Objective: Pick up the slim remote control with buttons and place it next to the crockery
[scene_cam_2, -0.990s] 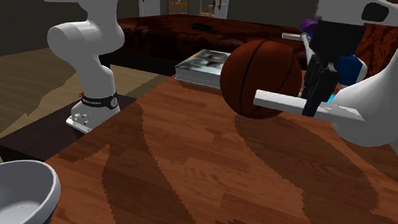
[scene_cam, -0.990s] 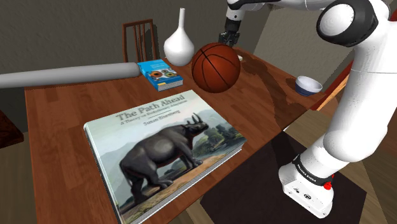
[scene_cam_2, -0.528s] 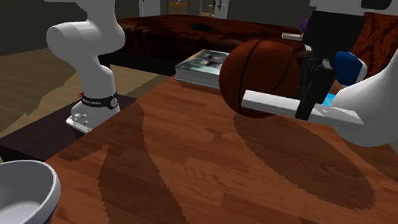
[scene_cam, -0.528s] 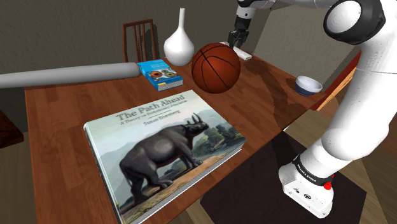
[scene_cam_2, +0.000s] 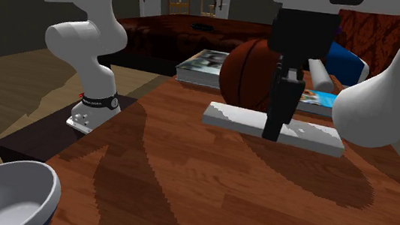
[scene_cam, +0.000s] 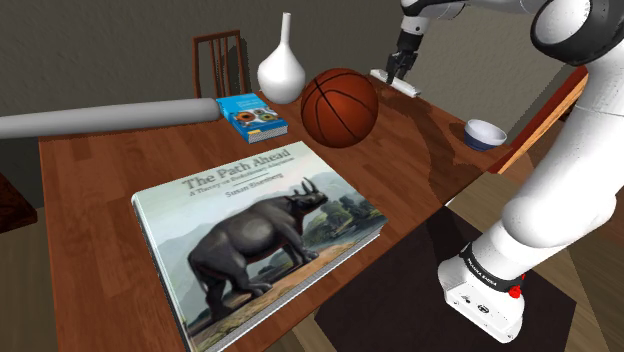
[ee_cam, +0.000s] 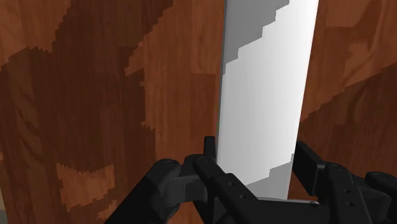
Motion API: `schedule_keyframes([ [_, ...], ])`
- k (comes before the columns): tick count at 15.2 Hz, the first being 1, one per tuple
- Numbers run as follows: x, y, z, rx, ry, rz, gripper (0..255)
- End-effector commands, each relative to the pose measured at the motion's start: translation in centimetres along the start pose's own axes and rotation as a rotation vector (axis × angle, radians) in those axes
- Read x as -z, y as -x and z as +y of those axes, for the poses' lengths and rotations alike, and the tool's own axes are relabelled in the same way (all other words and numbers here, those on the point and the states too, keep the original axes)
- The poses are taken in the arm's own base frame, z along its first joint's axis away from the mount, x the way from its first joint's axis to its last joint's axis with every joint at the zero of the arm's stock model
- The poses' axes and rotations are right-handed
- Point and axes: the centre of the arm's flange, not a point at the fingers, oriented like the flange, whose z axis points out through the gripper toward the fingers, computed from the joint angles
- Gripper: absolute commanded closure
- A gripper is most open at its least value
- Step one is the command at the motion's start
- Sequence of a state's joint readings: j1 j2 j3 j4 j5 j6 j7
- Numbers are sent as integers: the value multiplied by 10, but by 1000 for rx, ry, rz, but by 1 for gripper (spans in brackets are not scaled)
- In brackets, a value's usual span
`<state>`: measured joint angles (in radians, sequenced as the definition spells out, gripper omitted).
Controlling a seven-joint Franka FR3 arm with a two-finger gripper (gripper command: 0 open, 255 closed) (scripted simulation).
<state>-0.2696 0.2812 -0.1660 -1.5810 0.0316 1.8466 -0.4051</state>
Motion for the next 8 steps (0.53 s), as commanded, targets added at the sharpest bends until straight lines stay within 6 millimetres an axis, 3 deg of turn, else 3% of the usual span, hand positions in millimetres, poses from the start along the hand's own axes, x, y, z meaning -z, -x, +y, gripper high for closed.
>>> schedule_keyframes([
  [1, 1, 12, 22, 2, 0, 1, 255],
  [8, 0, 57, 103, 2, 0, 1, 255],
])
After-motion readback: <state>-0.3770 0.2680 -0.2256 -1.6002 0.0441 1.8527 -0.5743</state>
